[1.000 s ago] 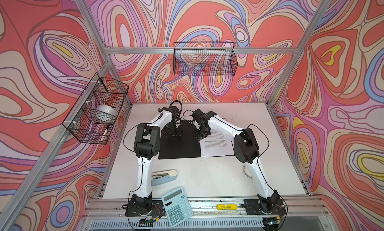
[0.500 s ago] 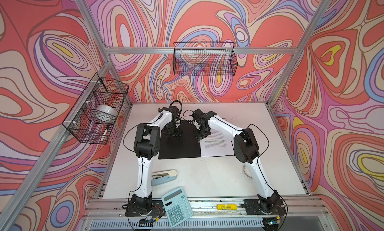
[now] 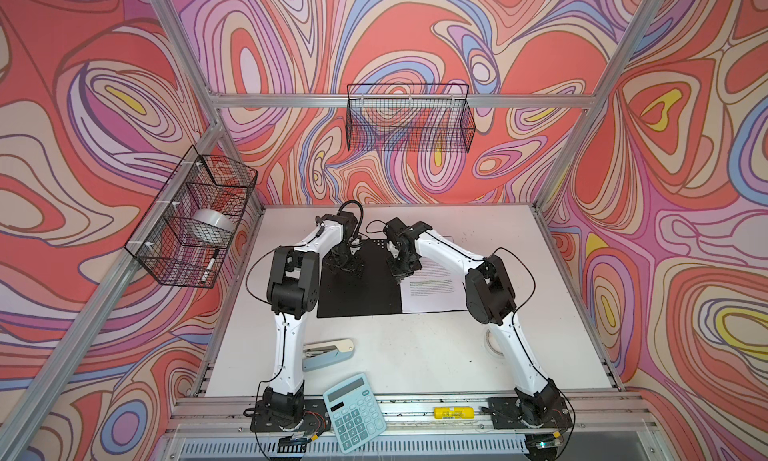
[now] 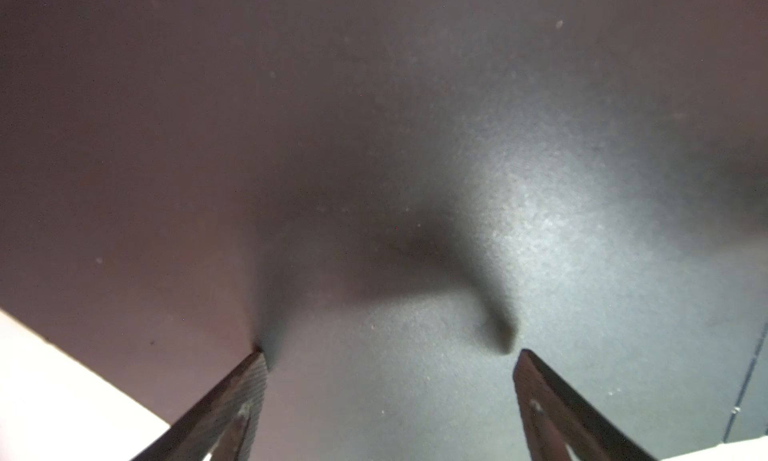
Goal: Put the files into the folder
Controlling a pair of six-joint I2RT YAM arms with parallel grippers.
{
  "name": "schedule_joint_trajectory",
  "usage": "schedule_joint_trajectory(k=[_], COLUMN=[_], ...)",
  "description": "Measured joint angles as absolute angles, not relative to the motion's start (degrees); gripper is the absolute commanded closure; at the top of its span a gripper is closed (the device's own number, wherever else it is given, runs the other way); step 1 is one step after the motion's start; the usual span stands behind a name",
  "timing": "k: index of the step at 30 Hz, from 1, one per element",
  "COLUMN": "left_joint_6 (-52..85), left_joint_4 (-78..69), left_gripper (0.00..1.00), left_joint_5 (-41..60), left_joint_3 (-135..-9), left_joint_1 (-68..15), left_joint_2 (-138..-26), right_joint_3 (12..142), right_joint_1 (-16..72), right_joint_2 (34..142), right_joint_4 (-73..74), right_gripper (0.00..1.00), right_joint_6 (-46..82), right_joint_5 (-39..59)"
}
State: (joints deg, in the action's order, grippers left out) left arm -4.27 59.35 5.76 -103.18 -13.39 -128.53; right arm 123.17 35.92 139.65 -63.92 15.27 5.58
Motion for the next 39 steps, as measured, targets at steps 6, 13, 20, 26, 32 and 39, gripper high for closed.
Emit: schedule_joint_trajectory(k=[6, 13, 20, 26, 32, 39], left_joint_6=[-4.27, -4.27, -4.27, -4.29, -4.29, -4.29], left_joint_4=[59.33, 59.33, 58.89, 58.87, 58.85, 58.67], left_gripper=[0.07, 0.07, 0.07, 0.07, 0.07, 0.07], left_joint_5=[6.04, 6.13, 6.17, 6.66, 6.68, 6.70], left_joint_3=[-103.13, -103.07, -102.61, -102.59, -102.52, -102.32], left_joint_1=[-13.13, -12.64, -12.58, -12.34, -12.27, -12.27], left_joint_2=[-128.53, -128.53, -128.25, -128.14, -128.07, -127.94], right_joint_3=[124.29, 125.58, 126.50, 127.22, 127.98, 129.71], right_joint_1=[36.01, 36.01, 36.01, 36.01, 36.01, 36.01], right_joint_2=[140.35, 141.03, 141.49, 141.62, 141.69, 142.23], right_joint_4=[-64.93, -65.87, -66.35, -67.09, -68.20, -70.59], right_gripper=[0.96, 0.96, 0.96, 0.95, 0.95, 0.95], right_joint_6=[15.27, 15.31, 15.33, 15.53, 15.59, 15.57], right_joint_5=[5.45, 5.45, 5.50, 5.45, 5.30, 4.19])
